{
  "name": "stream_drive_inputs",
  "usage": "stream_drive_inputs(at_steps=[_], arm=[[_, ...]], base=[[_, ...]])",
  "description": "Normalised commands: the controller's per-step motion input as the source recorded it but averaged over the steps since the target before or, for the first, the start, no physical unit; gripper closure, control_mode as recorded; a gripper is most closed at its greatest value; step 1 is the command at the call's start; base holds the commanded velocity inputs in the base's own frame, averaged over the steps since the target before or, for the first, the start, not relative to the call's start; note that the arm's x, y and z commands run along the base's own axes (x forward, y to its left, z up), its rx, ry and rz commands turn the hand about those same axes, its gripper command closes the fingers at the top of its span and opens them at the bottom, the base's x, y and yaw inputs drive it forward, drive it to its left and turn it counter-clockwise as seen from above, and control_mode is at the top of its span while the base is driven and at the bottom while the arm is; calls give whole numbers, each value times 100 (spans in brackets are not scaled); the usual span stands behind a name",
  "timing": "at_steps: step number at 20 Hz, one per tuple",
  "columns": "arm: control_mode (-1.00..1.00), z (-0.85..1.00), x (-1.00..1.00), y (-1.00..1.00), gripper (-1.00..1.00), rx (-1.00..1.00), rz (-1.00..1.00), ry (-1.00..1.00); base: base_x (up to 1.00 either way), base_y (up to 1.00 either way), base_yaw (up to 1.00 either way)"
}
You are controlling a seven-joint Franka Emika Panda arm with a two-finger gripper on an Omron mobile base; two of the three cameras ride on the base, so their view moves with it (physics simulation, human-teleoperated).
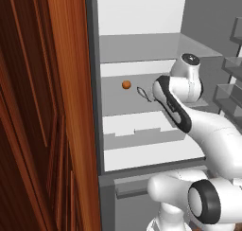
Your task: Take the fish out of the fridge, briefly rinse it in the sink, and place it on the tray next to the sink.
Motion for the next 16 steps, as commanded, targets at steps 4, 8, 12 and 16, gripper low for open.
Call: stream_drive_inputs(at_steps=[4, 8, 12, 16], arm=[[-100, -25, 34, 0, -100, 0, -7, -9], [-100, -11, 39, 0, -100, 0, -2, 0], [-100, -3, 57, -3, -100, 2, -2, 0], [-100, -5, 42, -17, -100, 2, 0, 0]], base=[[0, 0, 0], [0, 0, 0], [0, 0, 0], [0, 0, 0]])
